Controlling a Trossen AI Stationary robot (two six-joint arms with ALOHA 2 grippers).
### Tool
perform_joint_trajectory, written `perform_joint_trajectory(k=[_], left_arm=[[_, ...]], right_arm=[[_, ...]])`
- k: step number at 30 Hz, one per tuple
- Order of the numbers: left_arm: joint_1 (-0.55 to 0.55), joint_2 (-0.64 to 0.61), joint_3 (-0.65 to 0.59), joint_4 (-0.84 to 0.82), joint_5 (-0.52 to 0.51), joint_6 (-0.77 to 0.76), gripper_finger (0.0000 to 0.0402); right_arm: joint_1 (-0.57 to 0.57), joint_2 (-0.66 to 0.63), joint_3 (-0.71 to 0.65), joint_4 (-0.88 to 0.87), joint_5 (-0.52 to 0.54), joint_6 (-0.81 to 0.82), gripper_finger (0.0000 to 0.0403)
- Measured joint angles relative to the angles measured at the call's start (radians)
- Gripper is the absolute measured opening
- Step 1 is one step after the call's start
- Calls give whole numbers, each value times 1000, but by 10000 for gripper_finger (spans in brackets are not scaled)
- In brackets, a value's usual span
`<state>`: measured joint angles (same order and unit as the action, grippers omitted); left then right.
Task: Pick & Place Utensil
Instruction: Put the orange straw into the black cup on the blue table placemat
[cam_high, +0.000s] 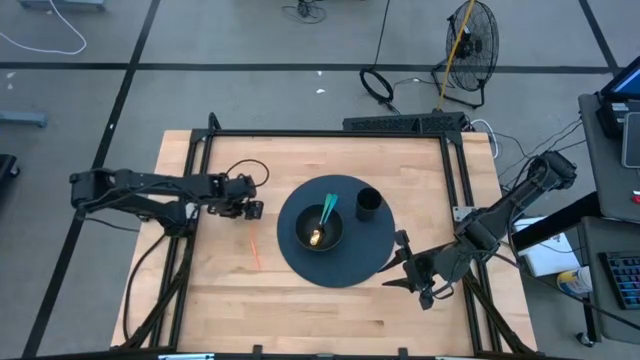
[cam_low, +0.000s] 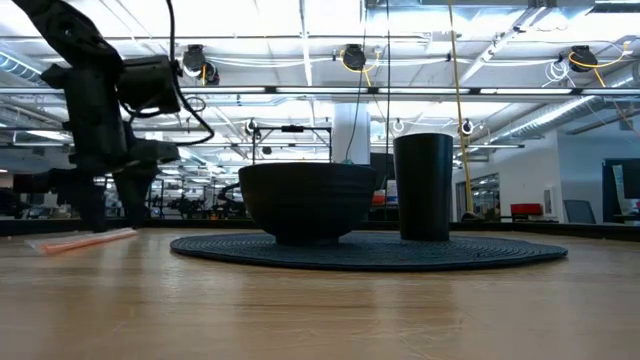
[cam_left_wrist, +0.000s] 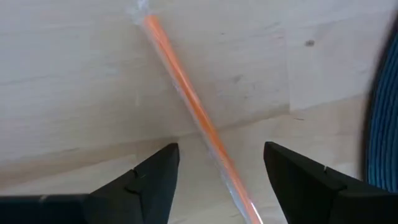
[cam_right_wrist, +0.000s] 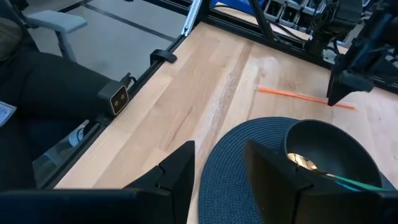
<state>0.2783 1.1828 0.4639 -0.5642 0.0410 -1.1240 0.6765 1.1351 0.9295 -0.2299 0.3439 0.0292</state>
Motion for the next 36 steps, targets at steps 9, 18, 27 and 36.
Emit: perform_joint_trajectory(k=[9, 18, 27, 36], left_arm=[[0, 81, 7, -15, -17, -8, 194], [0, 81, 3, -37, -24, 117, 105], [-30, 81, 3, -63, -41, 337, 16], [-79, 72, 1, -65, -100, 391, 5]], right_arm=[[0, 0, 0, 2, 0, 0, 134], [0, 0, 0, 3, 0, -7, 134], [0, 0, 0, 3, 0, -8, 134], [0, 0, 0, 2, 0, -7, 134]])
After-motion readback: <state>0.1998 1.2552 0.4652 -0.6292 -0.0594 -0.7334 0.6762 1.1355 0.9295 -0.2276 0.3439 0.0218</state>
